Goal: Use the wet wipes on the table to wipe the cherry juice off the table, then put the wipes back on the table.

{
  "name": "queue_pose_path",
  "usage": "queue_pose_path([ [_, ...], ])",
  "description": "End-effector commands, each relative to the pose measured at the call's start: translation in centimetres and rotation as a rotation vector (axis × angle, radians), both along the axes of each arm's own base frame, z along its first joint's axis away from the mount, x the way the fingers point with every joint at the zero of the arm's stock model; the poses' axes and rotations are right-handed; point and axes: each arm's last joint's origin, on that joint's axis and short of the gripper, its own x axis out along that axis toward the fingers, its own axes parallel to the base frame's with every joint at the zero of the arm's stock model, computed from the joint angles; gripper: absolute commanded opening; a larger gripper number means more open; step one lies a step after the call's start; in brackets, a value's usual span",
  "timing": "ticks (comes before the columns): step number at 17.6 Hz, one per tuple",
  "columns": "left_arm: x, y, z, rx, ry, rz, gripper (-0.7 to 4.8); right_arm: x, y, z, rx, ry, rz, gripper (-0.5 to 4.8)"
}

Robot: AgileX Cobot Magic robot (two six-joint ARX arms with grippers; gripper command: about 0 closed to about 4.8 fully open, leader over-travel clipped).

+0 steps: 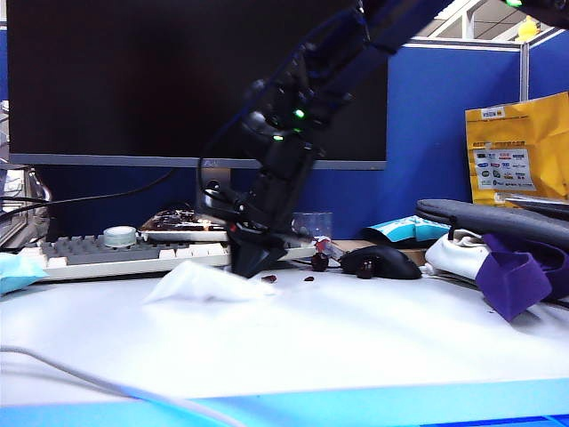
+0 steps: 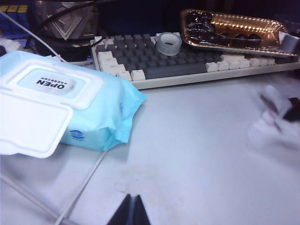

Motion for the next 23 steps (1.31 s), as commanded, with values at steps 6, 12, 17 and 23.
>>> queue_pose_path([
  [6,0.0,0.0,-0.3,0.000,0.013,-0.002,-0.04,0.8,-2.0,-2.4,-0.204,-0.013,-0.116,-0.06],
  [12,0.0,0.0,-0.3,0.000,0.013,-0.002,-0.04,-1.5,-0.9,-2.4,-0.086,0.217,0.041,-0.06],
  [17,0.0,0.0,-0.3,0.000,0.013,-0.003,-0.04,-2.0,-3.6,-2.6,-0.568,0.140,-0.102,-0.06],
  [23,0.0,0.0,-0.3,0.000,0.013,-0.002,-0.04,-1.8,-5.8,-2.6,-0.624,0.224,-0.170,-0.06],
])
